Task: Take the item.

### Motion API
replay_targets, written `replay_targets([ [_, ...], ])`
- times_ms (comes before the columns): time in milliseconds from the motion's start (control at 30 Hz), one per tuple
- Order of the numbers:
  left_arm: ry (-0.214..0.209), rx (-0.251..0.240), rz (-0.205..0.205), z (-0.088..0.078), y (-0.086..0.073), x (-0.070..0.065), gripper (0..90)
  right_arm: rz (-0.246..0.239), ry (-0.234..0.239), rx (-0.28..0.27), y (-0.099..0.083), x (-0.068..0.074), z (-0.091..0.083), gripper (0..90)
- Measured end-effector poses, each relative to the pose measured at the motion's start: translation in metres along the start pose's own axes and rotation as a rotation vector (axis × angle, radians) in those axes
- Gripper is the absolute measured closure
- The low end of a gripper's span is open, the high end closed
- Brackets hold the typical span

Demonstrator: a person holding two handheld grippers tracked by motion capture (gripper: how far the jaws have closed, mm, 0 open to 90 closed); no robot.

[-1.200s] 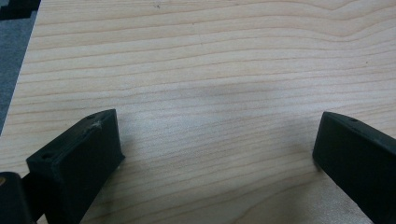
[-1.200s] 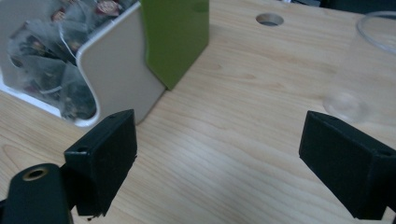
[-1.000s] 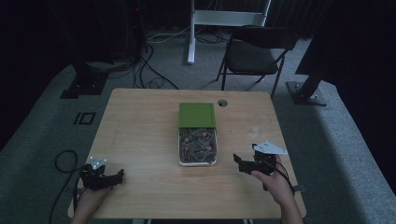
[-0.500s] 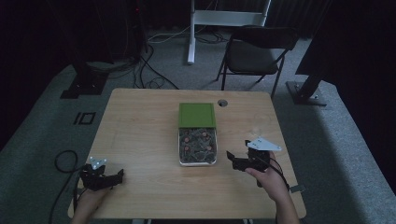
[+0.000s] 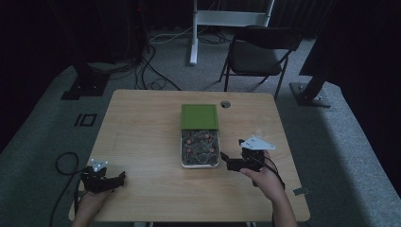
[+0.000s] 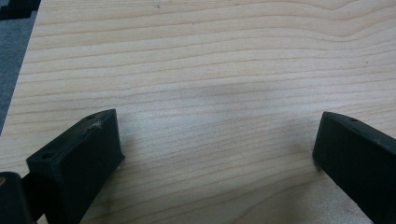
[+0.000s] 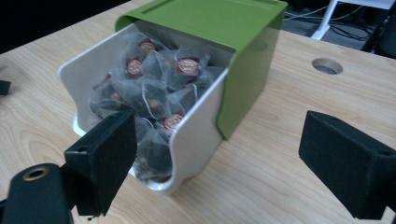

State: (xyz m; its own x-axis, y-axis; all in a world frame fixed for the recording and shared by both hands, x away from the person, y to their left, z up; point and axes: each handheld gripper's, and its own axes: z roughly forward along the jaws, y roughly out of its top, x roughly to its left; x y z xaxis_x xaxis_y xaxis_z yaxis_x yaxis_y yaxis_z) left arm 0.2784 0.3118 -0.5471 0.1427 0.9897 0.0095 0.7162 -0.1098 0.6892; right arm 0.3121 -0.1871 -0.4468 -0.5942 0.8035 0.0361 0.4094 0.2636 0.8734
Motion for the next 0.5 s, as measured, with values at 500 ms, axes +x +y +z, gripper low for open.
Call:
replay_targets([
  [500, 0.0, 0.0, 0.0, 0.0, 0.0, 0.0, 1.7, -0.043, 0.047, -0.001, 0.014, 0.019, 0.015, 11.4],
])
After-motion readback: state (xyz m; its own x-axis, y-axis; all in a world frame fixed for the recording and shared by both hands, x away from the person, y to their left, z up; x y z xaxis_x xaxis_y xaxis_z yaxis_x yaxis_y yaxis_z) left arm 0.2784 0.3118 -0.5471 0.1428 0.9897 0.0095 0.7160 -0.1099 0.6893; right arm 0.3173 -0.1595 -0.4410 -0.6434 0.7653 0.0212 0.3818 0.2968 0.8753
